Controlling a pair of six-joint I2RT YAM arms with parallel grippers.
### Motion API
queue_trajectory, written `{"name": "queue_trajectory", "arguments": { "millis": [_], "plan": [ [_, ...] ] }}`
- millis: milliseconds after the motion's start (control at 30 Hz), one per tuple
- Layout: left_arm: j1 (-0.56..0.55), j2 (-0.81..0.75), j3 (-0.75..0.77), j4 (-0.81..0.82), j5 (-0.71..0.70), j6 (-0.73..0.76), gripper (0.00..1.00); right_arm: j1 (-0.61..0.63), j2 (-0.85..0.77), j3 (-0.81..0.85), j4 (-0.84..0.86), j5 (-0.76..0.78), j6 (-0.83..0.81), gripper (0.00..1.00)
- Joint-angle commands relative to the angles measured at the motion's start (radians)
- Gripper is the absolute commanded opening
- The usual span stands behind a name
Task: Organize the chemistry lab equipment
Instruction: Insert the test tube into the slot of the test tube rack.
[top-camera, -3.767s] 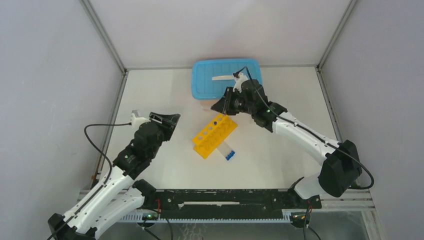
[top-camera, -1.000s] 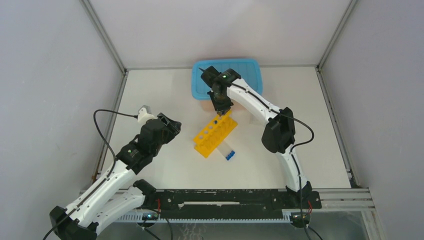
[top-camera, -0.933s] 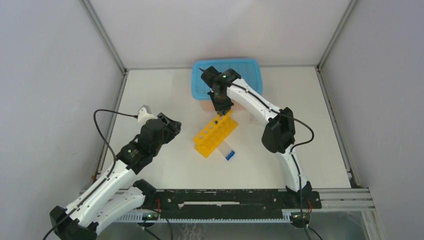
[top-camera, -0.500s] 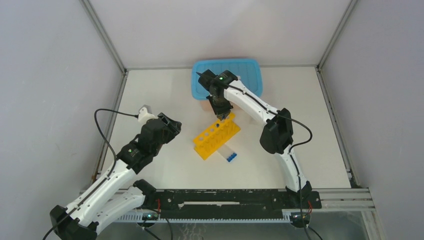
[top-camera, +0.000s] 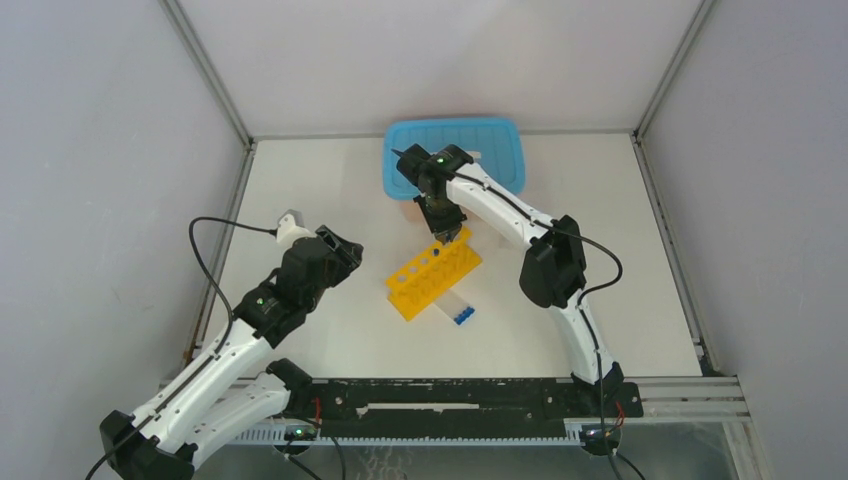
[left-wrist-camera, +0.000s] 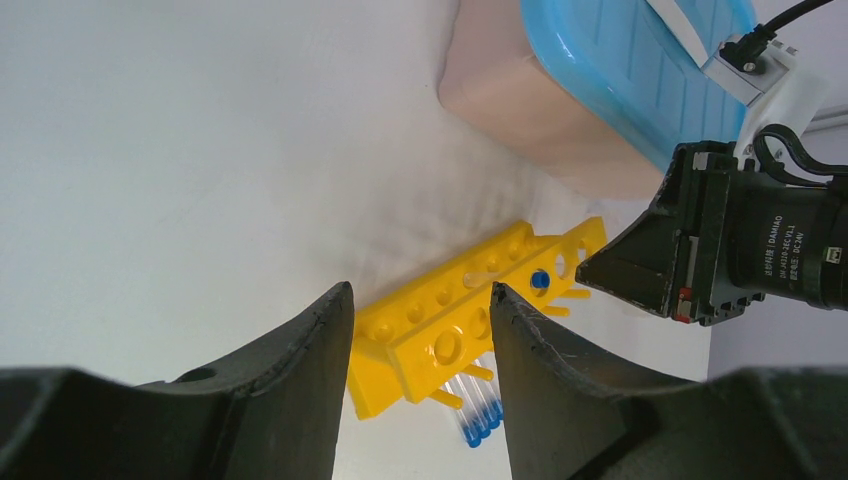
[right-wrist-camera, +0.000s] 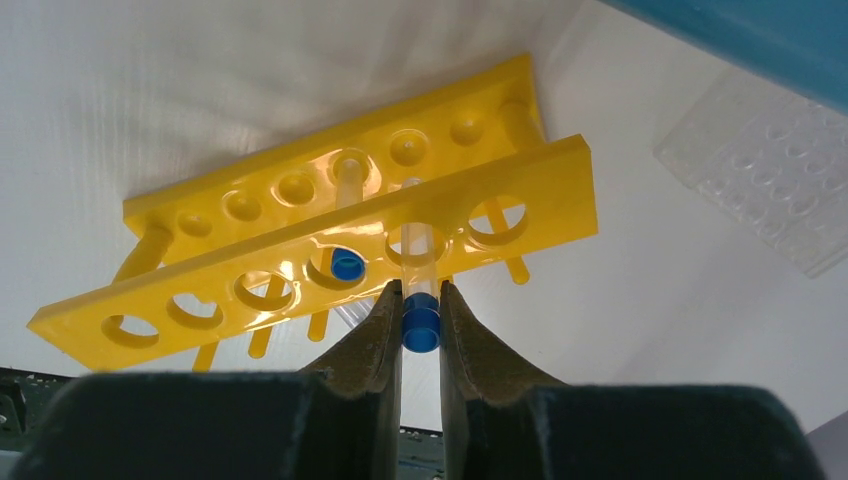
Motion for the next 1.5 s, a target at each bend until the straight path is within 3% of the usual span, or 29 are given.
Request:
{"name": "queue_trajectory", "arguments": {
  "millis": [0,1467],
  "plan": [
    [0.004,-0.003,-0.001,0.026,0.004,0.026,0.57,0.004,-0.009,-0.004,0.028,0.007,-0.012,0.10],
    [0.032,0.026,0.012,0.039,0.031,0.049,0.57,-0.005,0.057,-0.022,0.060,-0.035,-0.019,0.19]
  ]
}}
